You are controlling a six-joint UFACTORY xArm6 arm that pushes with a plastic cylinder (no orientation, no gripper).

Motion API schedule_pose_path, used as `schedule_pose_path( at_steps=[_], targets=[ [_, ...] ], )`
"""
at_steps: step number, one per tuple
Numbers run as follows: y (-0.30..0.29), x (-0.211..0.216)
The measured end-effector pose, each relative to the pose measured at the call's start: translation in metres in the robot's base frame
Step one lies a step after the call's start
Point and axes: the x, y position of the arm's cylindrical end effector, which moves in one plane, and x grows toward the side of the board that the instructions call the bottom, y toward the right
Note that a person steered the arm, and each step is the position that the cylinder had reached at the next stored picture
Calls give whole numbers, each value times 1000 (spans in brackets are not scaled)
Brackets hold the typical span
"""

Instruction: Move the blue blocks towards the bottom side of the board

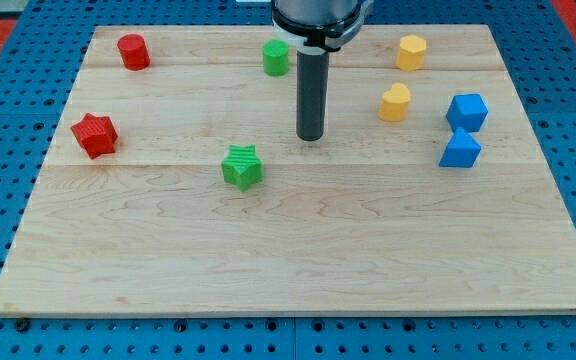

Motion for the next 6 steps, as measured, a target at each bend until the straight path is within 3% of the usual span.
schedule_pose_path(
  at_steps=[1, 3, 4, 5, 6],
  targets=[
    [0, 1],
    [82, 20],
    [93, 48],
    [164, 72],
    [241, 47]
  ],
)
